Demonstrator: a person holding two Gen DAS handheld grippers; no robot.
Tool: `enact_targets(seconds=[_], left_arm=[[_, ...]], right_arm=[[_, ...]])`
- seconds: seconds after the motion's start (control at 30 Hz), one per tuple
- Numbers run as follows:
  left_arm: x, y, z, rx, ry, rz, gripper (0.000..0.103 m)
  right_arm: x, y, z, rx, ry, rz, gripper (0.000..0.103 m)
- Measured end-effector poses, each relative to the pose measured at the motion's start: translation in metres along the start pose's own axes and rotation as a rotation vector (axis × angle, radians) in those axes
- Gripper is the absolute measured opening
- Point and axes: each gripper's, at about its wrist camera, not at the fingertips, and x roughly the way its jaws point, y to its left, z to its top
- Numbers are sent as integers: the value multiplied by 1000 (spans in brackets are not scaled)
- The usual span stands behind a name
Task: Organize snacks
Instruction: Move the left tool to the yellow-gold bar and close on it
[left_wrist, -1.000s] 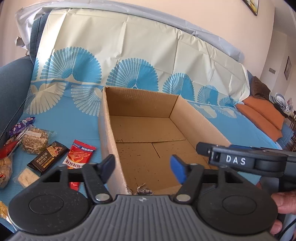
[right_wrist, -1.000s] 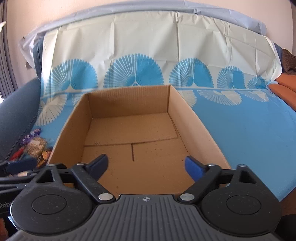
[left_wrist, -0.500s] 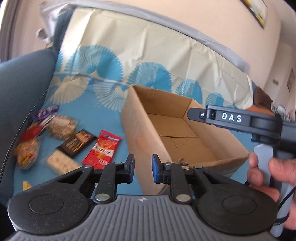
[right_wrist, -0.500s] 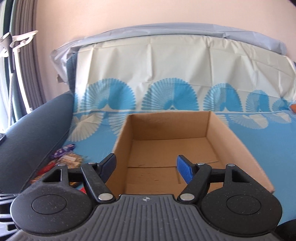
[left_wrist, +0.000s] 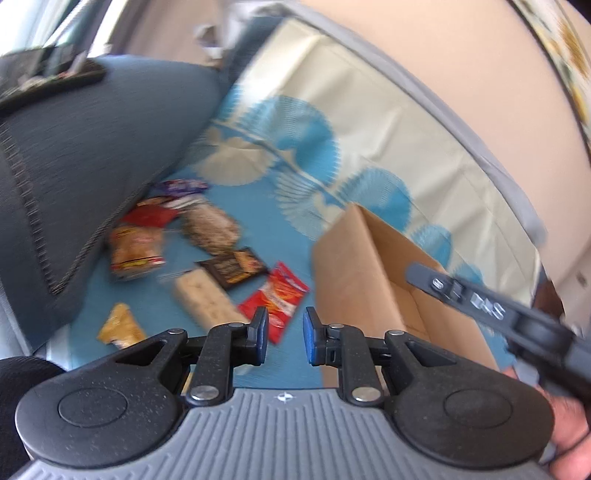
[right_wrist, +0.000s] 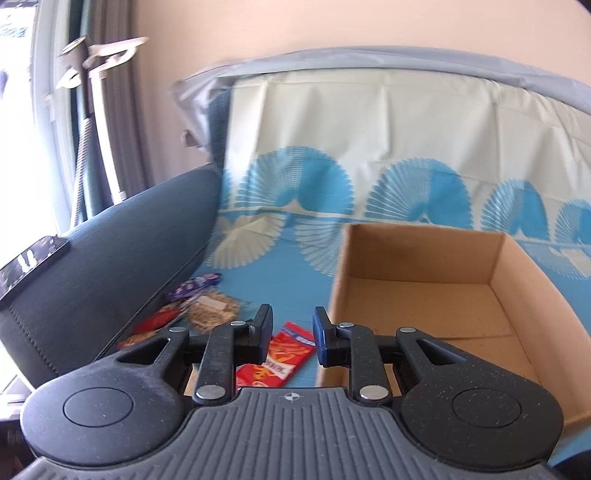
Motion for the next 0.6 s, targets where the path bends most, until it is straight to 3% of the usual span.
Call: enact_targets(seconds=[0.13,0.23,0.4,0.6], left_arm=[[10,42,-1,-226,68,109,22],[16,59,1,-304,71,153,25],[28,65,-1,-306,122,208,41],[38,56,-6,-220,146,274,43]], right_arm=[[10,20,-6,-66,49,59,25],[20,31,-10,-97,73,84,25],[48,44,-18,-129,145,116,27],[80,61,-29,-180,239,169,38]])
